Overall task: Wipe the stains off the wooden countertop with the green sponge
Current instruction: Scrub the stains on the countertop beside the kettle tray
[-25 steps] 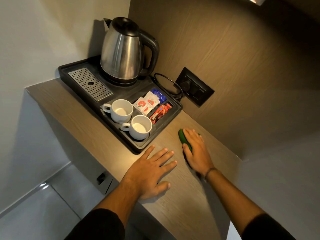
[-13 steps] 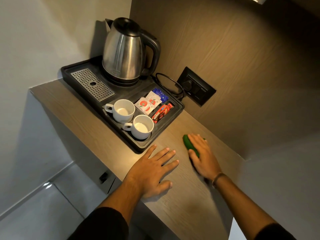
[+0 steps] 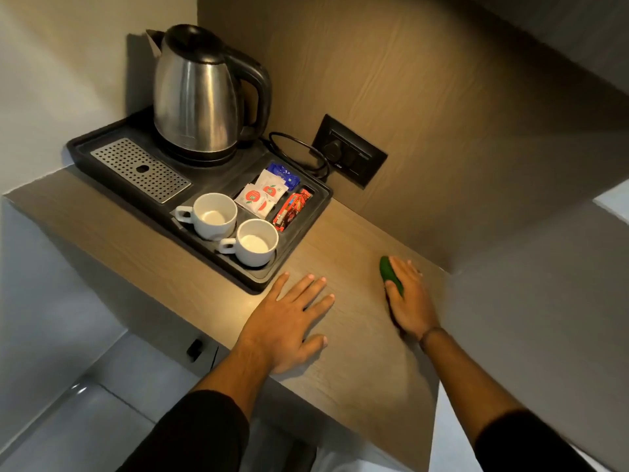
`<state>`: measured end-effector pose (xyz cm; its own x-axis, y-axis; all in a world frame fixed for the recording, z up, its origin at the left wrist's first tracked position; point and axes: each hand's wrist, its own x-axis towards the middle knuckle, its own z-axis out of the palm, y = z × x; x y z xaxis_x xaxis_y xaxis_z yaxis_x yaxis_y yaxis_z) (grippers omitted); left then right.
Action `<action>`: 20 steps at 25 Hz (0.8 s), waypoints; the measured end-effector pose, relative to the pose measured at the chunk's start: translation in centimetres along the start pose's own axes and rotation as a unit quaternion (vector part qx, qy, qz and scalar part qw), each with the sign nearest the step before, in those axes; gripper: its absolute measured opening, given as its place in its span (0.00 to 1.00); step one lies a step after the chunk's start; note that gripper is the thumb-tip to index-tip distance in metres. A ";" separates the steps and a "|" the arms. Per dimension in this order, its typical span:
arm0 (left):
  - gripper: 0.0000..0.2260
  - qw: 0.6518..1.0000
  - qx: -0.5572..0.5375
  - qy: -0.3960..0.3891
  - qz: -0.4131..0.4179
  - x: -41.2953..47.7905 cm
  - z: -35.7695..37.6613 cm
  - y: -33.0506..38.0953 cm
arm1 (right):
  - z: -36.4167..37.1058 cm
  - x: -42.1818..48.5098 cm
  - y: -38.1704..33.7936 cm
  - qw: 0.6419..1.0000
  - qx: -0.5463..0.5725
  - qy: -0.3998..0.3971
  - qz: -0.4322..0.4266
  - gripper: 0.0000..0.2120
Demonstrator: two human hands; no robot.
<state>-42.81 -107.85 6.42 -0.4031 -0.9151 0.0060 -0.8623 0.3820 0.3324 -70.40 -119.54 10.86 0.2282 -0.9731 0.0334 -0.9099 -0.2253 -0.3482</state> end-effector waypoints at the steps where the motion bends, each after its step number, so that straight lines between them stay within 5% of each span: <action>1: 0.34 1.000 0.003 -0.004 0.000 0.0 -0.2 0.0 | 0.2 0.0 -1.4 1.000 0.002 0.001 0.012 0.26; 6: 0.34 1.000 0.009 -0.006 0.006 0.0 -0.6 0.3 | 3.0 -13.6 -3.5 0.993 -0.007 -0.037 -0.110 0.27; 11: 0.34 1.000 0.021 -0.008 0.011 0.0 -0.4 0.2 | 0.7 -10.4 -2.2 0.997 -0.009 0.028 0.078 0.27; 16: 0.34 1.000 0.001 0.014 0.018 -0.2 -0.2 0.1 | 3.7 -14.6 -5.8 0.999 -0.008 -0.015 -0.033 0.30; 20: 0.35 1.000 0.011 -0.001 0.017 -0.3 -0.8 0.3 | 2.2 -14.2 -4.9 0.999 -0.015 -0.041 0.003 0.35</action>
<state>-42.66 -107.58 7.28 -0.4327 -0.9014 0.0146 -0.8548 0.4154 0.3109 -68.45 -104.47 10.01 0.2490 -0.9674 -0.0465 -0.9209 -0.2216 -0.3207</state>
